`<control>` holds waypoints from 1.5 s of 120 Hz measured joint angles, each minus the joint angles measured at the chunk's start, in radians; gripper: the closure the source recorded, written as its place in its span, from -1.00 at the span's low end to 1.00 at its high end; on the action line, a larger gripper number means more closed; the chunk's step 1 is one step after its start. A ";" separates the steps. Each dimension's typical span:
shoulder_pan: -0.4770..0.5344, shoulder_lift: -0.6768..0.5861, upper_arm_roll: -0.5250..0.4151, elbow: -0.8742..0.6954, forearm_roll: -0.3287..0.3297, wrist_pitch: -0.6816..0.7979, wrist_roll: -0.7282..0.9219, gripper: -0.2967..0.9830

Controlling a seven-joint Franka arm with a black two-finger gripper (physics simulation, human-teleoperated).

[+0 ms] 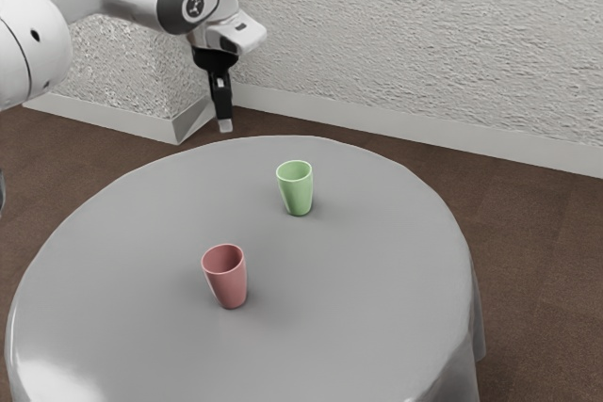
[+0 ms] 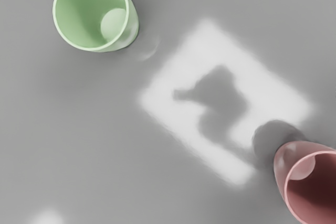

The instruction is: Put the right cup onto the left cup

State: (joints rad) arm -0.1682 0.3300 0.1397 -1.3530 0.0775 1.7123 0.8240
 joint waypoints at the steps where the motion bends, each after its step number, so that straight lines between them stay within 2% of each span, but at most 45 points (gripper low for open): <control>1: 0.000 0.003 0.000 0.001 -0.002 0.002 0.002 -0.53; 28: 0.000 0.217 -0.008 0.176 -0.026 0.034 0.051 -0.53; 45: -0.001 0.296 -0.014 0.222 -0.033 0.050 0.073 -0.53; 63: -0.012 0.332 -0.008 0.196 -0.076 0.094 0.082 -0.53; 81: -0.005 0.364 -0.009 0.160 -0.092 0.151 0.080 -0.53; 108: -0.001 0.403 -0.028 0.182 -0.058 0.194 0.086 -0.53; 139: 0.020 0.489 -0.057 0.283 -0.033 0.216 0.094 -0.53; 149: 0.031 0.505 -0.064 0.287 -0.031 0.225 0.096 -0.39; 180: 0.054 0.547 -0.081 0.327 0.003 0.247 0.102 0.29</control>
State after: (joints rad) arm -0.1144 0.8768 0.0583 -1.0262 0.0802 1.9597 0.9264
